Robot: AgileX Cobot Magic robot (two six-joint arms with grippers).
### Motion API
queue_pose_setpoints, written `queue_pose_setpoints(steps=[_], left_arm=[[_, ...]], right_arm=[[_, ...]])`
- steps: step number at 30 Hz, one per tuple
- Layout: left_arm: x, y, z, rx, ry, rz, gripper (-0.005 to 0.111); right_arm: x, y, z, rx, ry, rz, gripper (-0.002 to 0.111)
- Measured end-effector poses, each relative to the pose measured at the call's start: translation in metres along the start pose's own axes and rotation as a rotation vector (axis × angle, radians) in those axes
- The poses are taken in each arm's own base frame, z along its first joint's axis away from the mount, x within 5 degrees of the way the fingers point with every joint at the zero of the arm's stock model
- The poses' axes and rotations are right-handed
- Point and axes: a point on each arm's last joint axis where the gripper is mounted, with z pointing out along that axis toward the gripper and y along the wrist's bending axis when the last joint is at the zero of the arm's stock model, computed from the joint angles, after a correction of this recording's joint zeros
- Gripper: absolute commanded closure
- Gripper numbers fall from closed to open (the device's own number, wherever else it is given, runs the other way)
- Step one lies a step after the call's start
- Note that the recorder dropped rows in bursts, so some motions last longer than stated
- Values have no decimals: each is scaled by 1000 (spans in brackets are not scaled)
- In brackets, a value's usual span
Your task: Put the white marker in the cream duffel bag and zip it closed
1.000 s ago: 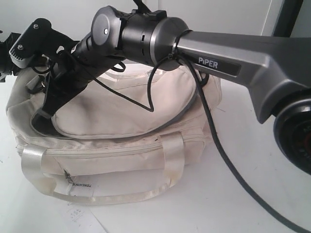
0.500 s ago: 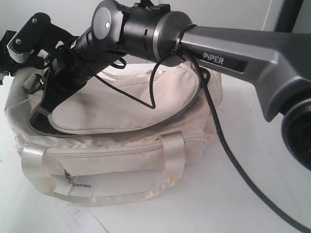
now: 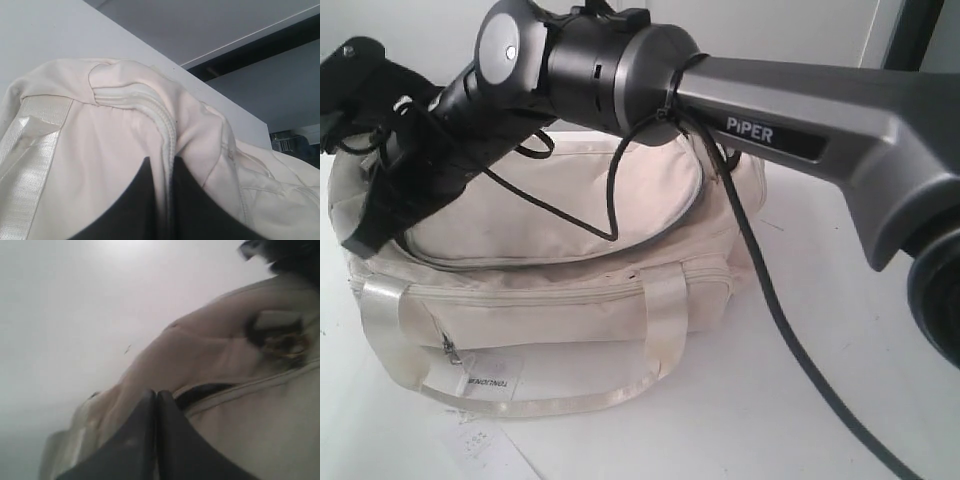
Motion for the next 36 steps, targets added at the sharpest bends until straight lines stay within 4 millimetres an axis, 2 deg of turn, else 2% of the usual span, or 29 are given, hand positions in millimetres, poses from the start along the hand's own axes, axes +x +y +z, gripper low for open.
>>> queue_pose_setpoints(steps=[4, 6, 17, 24, 29, 32, 34, 36], left_arm=[[0, -1, 0, 7, 4, -1, 107], [1, -2, 0, 17, 9, 3, 107], [2, -3, 0, 37, 22, 17, 107], [3, -4, 0, 44, 27, 33, 107], [3, -4, 0, 47, 29, 39, 107], [2, -4, -1, 46, 28, 40, 107], [3, -4, -1, 46, 30, 41, 107], [3, -4, -1, 46, 30, 41, 107]], right_arm=[[-13, -13, -2, 146, -141, 36, 62], [-12, -17, 2, 173, -161, 42, 55], [25, -30, 54, 258, -167, 125, 56], [26, -38, 71, 295, -215, 147, 56], [35, -42, 89, 313, -226, 155, 56], [37, -44, 95, 319, -233, 157, 64], [40, -46, 99, 321, -229, 159, 77], [41, -47, 99, 323, -229, 160, 96]])
